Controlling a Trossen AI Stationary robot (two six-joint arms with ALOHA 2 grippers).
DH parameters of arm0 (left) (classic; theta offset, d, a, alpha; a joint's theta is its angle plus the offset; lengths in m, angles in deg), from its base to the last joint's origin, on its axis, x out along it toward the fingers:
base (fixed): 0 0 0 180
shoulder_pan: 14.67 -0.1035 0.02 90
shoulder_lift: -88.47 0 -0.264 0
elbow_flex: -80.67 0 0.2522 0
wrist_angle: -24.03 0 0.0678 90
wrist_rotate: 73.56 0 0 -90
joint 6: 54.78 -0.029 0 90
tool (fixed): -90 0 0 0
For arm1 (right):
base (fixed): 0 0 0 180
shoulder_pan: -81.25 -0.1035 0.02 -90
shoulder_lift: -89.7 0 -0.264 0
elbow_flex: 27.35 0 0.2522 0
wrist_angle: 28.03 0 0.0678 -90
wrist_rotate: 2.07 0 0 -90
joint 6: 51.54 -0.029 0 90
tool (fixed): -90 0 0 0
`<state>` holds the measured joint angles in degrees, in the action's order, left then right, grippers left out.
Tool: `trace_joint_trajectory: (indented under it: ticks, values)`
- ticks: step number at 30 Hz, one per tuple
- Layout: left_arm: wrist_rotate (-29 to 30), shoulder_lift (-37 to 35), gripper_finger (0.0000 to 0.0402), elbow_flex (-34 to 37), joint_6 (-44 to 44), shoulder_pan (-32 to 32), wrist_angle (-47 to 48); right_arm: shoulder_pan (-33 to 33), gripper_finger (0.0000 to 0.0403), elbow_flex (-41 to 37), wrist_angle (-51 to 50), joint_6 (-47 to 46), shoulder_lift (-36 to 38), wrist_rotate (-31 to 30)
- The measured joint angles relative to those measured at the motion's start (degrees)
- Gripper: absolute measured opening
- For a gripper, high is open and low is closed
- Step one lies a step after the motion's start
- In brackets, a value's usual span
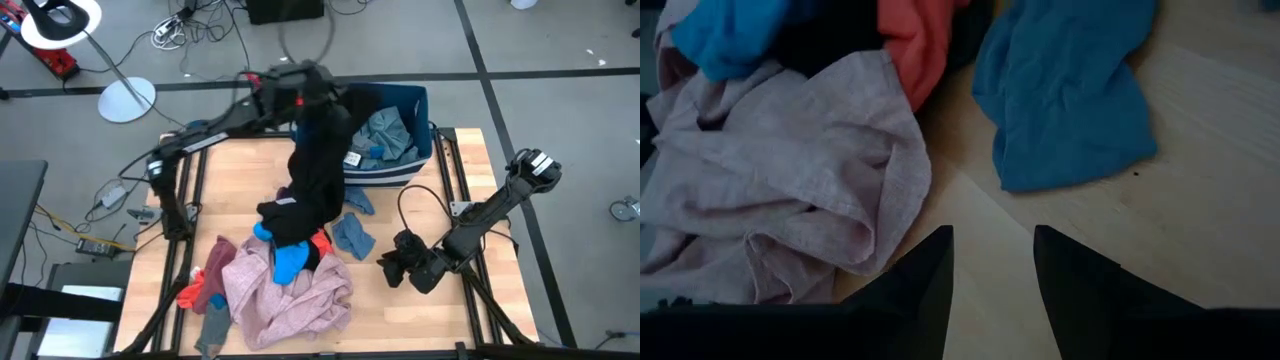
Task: Sort clothes
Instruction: Put the black polo shirt into the blue bin
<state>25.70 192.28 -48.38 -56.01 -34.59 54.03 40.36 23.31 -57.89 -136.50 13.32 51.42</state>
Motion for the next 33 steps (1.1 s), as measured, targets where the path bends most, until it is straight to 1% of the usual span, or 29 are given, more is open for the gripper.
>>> trace_joint_trajectory:
  ticks: [3, 8, 10, 12, 14, 18, 20, 22, 24, 26, 29, 31, 33]
  values:
    - [-1.3, 3.0, 0.0004, 0.0, -0.2, -1.4, 4.7, 0.5, 0.0142, 0.0, 0.2, -1.7, 0.0, -0.1]
    - [-1.4, 6.2, 0.0016, 0.0, 0.0, -3.3, 11.1, 1.1, 0.0142, 0.0, 0.3, -4.2, 0.0, -0.1]
    - [-3.5, 6.8, 0.0027, 0.0, 0.0, -4.0, 13.0, 1.4, 0.0142, 0.0, 0.3, -5.0, 0.0, -0.1]
    - [-5.8, 7.3, 0.0046, 0.0, -0.3, -4.7, 14.3, 1.9, 0.0142, 0.0, 0.3, -5.5, 0.0, -0.1]
    - [-6.4, 7.4, 0.0074, 0.1, -0.3, -5.3, 16.1, 2.4, 0.0142, 0.0, 0.3, -5.8, 0.0, -0.1]
    - [-4.9, 7.1, 0.0138, 0.1, -0.1, -6.0, 16.9, 3.7, 0.0142, 0.0, 0.3, -6.1, 0.0, -0.1]
    - [-4.2, 6.7, 0.0163, -0.1, 0.2, -6.1, 18.7, 4.2, 0.0142, 0.0, 0.2, -6.0, 0.0, -0.7]
    - [-4.0, 6.4, 0.0180, -2.2, 0.3, -6.1, 22.7, 4.6, 0.0142, 0.0, 0.2, -6.0, 0.0, -1.7]
    - [-4.0, 6.2, 0.0187, -5.5, 0.4, -5.9, 27.9, 4.9, 0.0142, 0.0, 0.2, -6.0, 0.0, -2.2]
    - [-4.9, 6.1, 0.0189, -9.1, -0.3, -5.5, 33.9, 5.0, 0.0142, 0.0, 0.2, -5.9, 0.0, -2.3]
    - [-6.0, 6.1, 0.0190, -13.9, -3.0, -3.9, 40.4, 5.1, 0.0142, 0.0, 0.2, -5.1, 0.0, -2.3]
    - [-5.9, 6.1, 0.0190, -17.5, -3.7, -2.7, 44.6, 5.1, 0.0142, 0.0, 0.2, -4.9, 0.0, -2.3]
    - [-4.2, 5.8, 0.0190, -19.9, -4.0, -1.3, 48.6, 5.1, 0.0142, 0.0, 0.2, -4.2, 0.0, -2.3]
